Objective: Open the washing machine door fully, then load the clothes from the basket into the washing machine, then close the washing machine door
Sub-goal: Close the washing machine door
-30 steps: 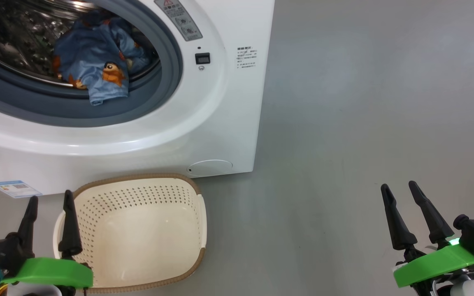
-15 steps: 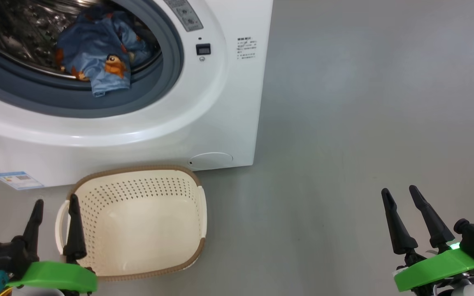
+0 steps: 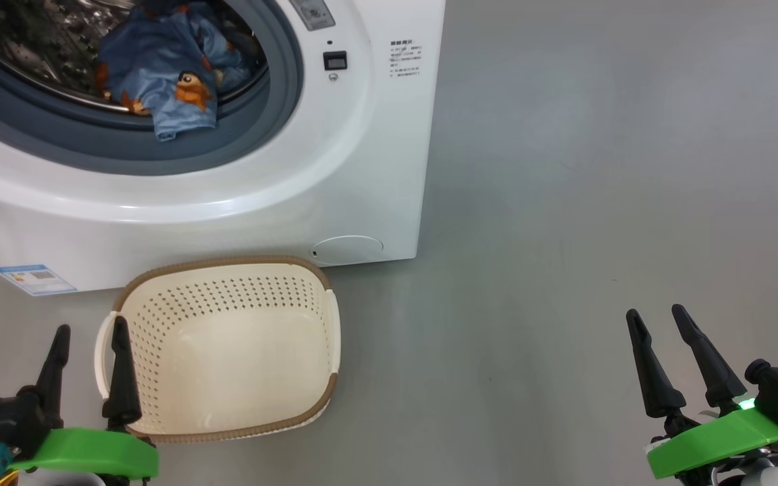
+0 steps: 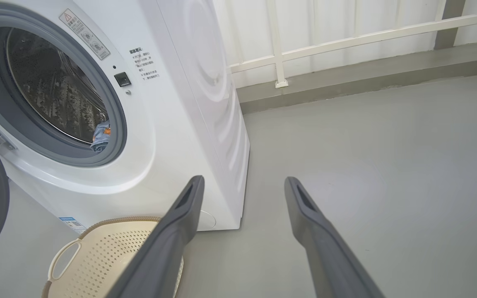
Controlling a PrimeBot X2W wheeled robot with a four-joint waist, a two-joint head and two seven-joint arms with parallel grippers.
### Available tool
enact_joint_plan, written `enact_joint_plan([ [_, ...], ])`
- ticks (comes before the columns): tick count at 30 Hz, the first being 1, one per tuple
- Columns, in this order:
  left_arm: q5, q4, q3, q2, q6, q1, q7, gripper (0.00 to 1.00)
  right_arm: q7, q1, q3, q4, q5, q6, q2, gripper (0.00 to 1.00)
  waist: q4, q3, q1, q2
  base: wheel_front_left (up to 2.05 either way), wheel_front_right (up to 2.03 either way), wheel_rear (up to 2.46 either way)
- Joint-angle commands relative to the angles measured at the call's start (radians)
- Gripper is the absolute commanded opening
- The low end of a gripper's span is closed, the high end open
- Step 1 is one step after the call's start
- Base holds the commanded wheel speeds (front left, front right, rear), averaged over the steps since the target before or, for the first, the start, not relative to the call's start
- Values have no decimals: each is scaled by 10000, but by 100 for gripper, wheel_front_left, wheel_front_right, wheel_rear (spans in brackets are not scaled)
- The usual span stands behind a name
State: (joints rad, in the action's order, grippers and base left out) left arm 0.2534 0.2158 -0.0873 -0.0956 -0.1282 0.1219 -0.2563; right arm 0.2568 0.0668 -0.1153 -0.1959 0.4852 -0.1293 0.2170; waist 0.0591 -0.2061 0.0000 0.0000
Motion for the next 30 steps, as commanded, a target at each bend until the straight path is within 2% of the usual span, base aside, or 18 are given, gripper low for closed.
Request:
enact_joint_plan([
  [1,4,-285,-342,-228,-25,13,-55,100,49,-21,-210,221,-17,-14,106,100,-17,14,0,0,0,0,0],
  [13,12,-439,-417,-11,-25,-124,-55,100,49,4,-310,241,-51,-14,215,100,-568,105,0,0,0,0,0],
  [30,224,-544,-740,390,-25,-389,-55,100,49,405,-987,127,-22,-14,664,100,-2161,208,0,0,0,0,0],
])
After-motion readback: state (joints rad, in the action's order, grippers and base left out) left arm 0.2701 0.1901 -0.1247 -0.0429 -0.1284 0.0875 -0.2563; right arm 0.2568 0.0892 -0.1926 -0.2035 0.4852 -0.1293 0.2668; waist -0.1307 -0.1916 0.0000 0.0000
